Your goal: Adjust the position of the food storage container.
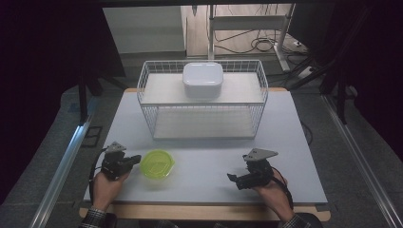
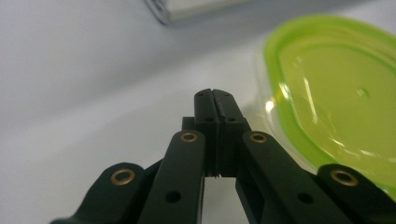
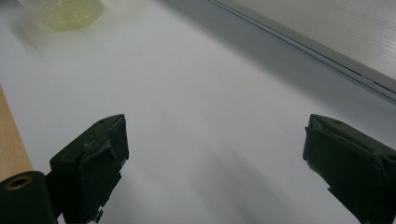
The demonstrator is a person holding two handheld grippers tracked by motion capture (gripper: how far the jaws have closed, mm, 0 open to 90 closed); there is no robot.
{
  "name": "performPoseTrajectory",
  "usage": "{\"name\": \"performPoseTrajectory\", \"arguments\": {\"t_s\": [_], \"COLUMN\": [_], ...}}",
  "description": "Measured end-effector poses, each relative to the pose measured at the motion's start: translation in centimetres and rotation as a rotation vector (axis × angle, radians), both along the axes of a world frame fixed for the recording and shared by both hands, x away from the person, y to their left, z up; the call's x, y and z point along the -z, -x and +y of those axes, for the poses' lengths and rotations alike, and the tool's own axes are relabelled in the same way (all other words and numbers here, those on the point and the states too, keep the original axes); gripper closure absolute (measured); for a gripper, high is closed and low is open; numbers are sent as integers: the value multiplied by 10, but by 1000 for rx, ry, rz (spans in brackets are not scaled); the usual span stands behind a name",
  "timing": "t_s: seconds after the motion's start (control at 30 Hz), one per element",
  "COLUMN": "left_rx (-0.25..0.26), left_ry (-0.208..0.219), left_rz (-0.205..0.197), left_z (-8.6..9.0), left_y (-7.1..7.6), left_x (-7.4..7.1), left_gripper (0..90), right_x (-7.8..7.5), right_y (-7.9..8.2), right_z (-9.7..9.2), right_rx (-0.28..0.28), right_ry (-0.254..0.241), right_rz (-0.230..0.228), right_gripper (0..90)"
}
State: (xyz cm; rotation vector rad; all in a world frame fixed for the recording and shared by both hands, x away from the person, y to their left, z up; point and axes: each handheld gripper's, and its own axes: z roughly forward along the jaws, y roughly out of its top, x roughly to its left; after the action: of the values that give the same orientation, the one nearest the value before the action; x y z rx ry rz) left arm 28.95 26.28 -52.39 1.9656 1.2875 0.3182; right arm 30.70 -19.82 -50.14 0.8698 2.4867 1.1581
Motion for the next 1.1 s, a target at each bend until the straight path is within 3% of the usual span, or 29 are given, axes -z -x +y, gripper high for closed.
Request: {"name": "performPoseTrajectory", "arguments": {"t_s": [0.13,0.5,0.73,1.1], "left_rx": [44,114,166,286], "left_ry": [-22,-20,-17,-16], "left_rz": [24,65,62,70], "left_z": [-8,-23,-41,-85], "left_y": [0,3,5,8], "left_x": [4,9,7,7], "left_gripper": [898,898,898,898], "right_x": [0,0,1,2], "right_y": [0,0,0,-1], "right_z": [-1,0,0,0], "right_rx": [3,4,6,8], "right_ry": [-2,3,4,6], "right_rz": [0,-1,1,5], "right_gripper": [72,72,72,72]}}
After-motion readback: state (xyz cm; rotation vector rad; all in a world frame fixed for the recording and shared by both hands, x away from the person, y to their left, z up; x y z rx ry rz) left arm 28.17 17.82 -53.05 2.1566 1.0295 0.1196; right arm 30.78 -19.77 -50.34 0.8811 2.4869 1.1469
